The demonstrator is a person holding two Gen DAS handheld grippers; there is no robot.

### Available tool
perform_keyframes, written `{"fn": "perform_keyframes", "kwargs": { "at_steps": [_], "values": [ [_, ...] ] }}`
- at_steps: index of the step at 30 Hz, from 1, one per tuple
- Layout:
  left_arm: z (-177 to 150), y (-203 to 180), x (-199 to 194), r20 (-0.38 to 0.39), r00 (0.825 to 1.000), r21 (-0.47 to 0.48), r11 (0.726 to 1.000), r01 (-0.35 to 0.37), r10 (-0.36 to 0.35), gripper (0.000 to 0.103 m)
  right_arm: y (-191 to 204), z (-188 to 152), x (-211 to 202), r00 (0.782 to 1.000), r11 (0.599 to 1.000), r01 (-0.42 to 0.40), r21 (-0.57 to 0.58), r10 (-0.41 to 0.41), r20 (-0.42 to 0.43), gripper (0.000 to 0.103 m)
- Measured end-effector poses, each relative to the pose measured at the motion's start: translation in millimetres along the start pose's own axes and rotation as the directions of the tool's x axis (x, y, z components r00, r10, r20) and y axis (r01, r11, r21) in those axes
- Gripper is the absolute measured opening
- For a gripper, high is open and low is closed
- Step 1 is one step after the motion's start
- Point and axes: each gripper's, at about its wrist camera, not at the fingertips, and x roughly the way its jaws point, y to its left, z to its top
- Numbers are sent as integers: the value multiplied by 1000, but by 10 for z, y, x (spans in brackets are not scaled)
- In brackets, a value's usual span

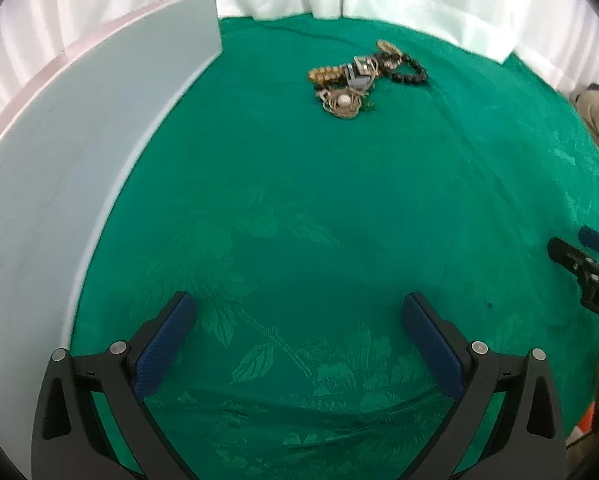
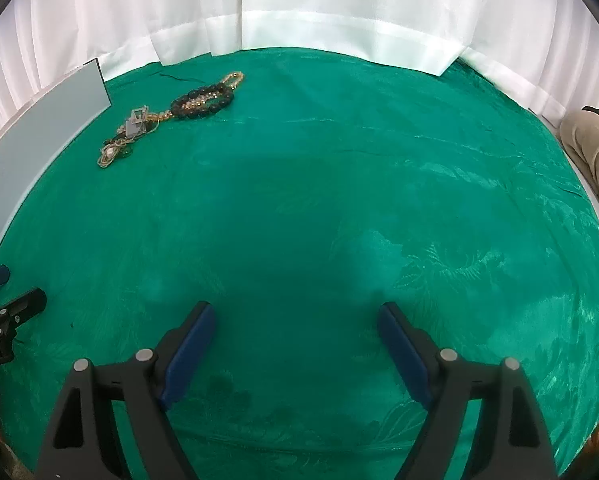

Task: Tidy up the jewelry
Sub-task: 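Move both tools back over the remaining jewelry on the cloth, then grasp the silver charm with the left tool and lift it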

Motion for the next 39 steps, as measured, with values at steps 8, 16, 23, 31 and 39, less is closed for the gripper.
{"fn": "perform_keyframes", "kwargs": {
  "at_steps": [8, 16, 23, 31, 39],
  "values": [
    [695, -112, -373, 4, 995, 71, 993, 97, -97, 102, -8, -14, -8, 1000, 1000, -3, -4, 3, 6, 86],
    [1542, -478, 334, 10, 991, 165, 978, 126, -130, 87, -2, -10, -6, 1000, 1000, -2, -2, 2, -4, 86],
    [1758, -531, 733, 44, 990, 144, 982, 126, -133, 76, -6, -33, -19, 1000, 1000, -10, -11, 10, 5, 87],
    [1787, -402, 458, 110, 970, 72, 975, 209, -216, 31, -5, -47, -34, 1000, 1000, -16, -20, 16, 4, 87],
    [1436, 87, -388, 181, 934, -13, 949, 315, -308, 31, -11, -12, -28, 1000, 1000, -16, -20, 16, -15, 87]
  ]
}}
